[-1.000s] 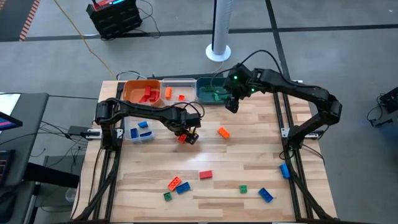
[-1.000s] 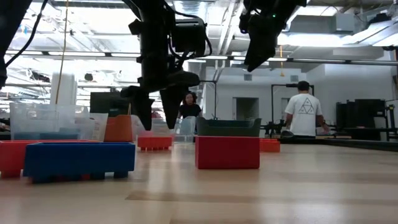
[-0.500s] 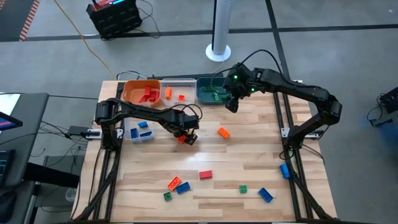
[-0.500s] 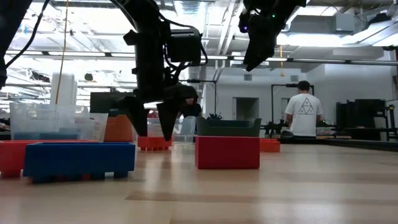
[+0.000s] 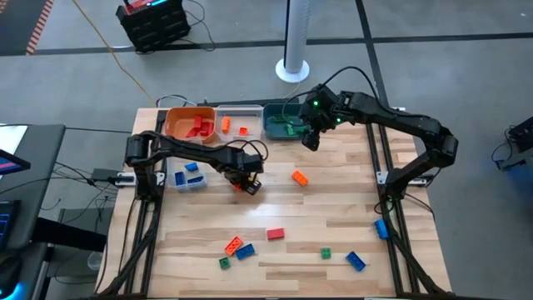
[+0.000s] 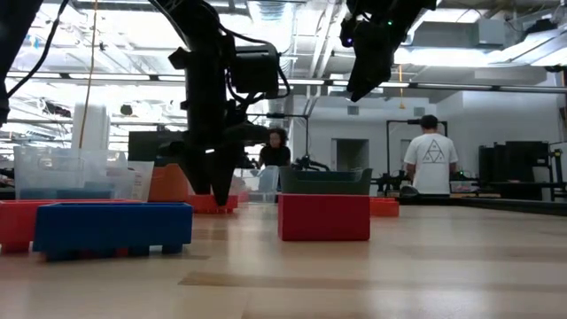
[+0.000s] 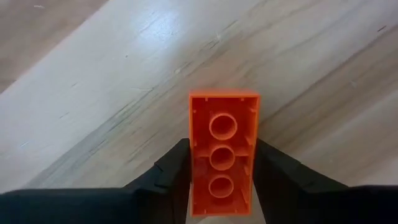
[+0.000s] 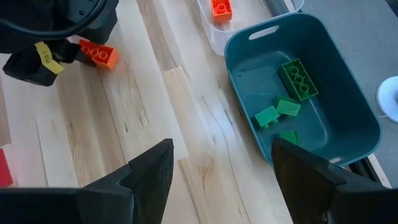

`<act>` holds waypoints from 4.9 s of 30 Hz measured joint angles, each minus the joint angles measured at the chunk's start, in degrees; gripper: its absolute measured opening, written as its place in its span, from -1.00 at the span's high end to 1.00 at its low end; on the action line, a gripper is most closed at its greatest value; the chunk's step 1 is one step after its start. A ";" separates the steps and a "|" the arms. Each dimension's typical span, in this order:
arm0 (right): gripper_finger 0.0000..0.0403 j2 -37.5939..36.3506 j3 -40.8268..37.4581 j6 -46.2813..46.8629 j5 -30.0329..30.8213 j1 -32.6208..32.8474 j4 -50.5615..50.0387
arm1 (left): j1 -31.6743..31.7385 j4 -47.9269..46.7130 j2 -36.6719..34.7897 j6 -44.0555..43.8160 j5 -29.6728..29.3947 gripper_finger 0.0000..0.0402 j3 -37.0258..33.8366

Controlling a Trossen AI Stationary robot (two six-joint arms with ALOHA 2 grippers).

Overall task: Sort blocks
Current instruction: Put the orange game piece into the top transparent bin

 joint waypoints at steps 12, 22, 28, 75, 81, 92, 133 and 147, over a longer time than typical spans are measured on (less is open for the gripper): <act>-0.37 0.00 0.00 -0.29 0.02 0.00 -0.10 | 0.40 0.00 -2.11 0.94 0.87 0.33 1.99; -0.37 0.00 0.00 -0.45 0.04 0.39 -0.87 | 2.80 -0.13 -9.55 1.95 -2.58 0.27 2.94; -0.37 0.00 0.00 -0.47 0.05 2.20 0.03 | 8.85 2.43 -14.51 4.69 -14.36 0.26 2.94; -0.37 4.65 -21.99 20.80 5.62 11.86 17.71 | 22.60 15.41 -18.62 19.03 0.25 -0.16 3.14; -0.37 11.61 -22.03 24.18 5.95 14.78 17.72 | 22.67 14.11 -23.35 21.76 -0.36 -0.16 3.14; -0.37 19.24 -21.77 33.41 4.76 17.79 21.77 | 27.05 11.50 -31.23 30.64 -0.36 -0.16 3.14; 0.51 -4.54 -17.33 7.04 -22.45 2.36 51.04 | 12.11 40.04 -32.46 27.48 7.02 -0.16 -4.64; 0.51 -4.61 -17.31 14.88 -22.10 3.15 69.76 | 11.43 48.13 -28.00 32.96 9.32 -0.16 -4.51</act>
